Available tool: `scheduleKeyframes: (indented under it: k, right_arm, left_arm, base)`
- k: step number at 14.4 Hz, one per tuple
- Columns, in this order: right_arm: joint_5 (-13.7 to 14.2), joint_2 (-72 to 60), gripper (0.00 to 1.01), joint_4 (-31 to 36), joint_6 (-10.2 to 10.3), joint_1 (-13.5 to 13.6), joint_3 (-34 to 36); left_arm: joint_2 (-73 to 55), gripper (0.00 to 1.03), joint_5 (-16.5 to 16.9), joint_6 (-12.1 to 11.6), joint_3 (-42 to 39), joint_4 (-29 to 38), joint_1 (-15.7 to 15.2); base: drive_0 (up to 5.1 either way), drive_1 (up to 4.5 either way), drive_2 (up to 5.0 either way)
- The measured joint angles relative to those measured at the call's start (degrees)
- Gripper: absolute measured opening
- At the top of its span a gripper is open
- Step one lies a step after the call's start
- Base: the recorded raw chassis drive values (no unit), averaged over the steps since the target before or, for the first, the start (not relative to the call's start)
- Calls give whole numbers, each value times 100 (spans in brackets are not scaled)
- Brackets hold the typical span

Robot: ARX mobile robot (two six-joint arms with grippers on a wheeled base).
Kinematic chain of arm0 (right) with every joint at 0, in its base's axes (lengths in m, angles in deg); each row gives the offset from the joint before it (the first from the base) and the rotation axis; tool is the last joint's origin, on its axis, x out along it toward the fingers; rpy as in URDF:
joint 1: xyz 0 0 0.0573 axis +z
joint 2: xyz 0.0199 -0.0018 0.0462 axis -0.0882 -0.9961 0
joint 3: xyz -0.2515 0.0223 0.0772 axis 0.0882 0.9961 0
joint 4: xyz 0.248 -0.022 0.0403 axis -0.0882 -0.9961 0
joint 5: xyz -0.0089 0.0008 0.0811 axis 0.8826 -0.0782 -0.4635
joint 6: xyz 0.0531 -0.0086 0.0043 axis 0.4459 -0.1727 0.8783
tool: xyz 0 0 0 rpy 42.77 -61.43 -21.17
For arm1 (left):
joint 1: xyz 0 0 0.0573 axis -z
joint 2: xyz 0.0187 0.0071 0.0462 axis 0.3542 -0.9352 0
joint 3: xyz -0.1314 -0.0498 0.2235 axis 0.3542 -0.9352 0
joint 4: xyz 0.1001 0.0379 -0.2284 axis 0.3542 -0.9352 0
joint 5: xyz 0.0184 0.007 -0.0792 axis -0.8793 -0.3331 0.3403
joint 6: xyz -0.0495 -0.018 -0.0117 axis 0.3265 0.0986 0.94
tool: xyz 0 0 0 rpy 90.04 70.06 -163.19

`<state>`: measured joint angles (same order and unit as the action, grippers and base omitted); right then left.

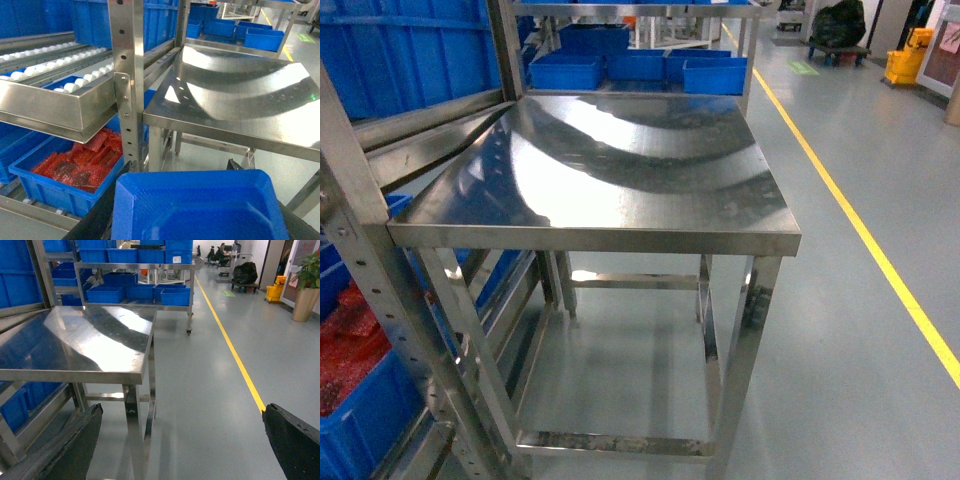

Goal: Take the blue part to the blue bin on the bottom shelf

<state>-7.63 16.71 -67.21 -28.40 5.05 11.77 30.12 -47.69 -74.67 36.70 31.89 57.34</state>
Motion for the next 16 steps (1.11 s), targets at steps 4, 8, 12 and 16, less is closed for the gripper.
scheduleKeyframes:
  k: [4,8,12,16]
  right_arm:
    - [11,0,98,0,0,0,0]
    - [7,0,98,-11,0,0,0]
    - [4,0,98,0,0,0,0]
    - [0,0,98,7,0,0,0]
  left_arm:
    - [20,43,9,0,0,7,4]
    - [24,43,2,0,0,4,4]
    - [28,43,-2,0,0,-4,4]
    - [20,43,0,0,0,-9,4]
  base:
    - [-467,249,249]
    - [-489,243,243]
    - [-497,239,239]
    - [-501,237,237]
